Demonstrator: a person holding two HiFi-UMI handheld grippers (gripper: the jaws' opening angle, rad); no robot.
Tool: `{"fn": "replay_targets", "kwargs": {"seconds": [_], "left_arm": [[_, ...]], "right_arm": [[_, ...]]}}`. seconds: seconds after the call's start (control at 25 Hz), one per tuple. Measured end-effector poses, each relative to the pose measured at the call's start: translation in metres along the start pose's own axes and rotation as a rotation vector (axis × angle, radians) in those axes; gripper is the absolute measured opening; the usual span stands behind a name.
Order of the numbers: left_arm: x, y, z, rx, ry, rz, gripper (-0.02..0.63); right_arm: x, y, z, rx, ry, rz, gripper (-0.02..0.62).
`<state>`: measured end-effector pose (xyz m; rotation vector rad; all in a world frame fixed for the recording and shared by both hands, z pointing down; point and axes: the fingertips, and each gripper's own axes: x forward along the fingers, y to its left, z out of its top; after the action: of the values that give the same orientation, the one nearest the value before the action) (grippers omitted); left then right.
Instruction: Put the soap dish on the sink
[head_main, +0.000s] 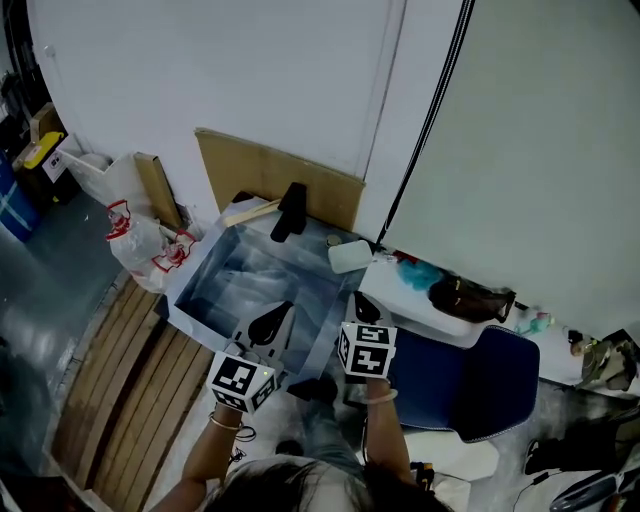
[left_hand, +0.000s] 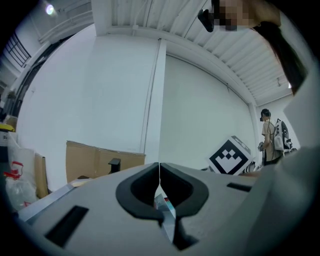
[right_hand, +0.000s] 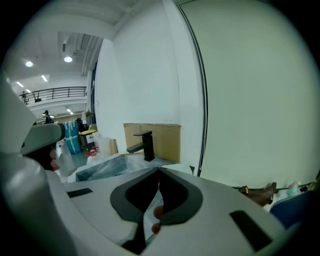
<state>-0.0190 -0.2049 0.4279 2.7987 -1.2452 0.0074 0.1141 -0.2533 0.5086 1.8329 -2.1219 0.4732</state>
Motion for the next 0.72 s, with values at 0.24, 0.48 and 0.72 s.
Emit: {"fn": "replay_targets", "kwargs": {"seconds": [0.24, 0.48, 0.72], "left_arm": [[-0.034, -0.013, 0.013, 0.018, -0.025, -0.019, 0.011], [-0.068, -0.026, 0.026, 0.035, -0.053, -0.03, 0.009], [-0.1, -0.04, 0.036, 0.045, -0.076, -0.039, 0.009]], "right_arm": [[-0.036, 0.022, 0.003, -0.007, -0.038, -0.004, 0.026], [-0.076, 0.045, 0.008, -0.015, -0.08, -0.008, 0.026], [-0.118, 0.064, 0.013, -0.031, -0.128, -0.015, 0.026]]}}
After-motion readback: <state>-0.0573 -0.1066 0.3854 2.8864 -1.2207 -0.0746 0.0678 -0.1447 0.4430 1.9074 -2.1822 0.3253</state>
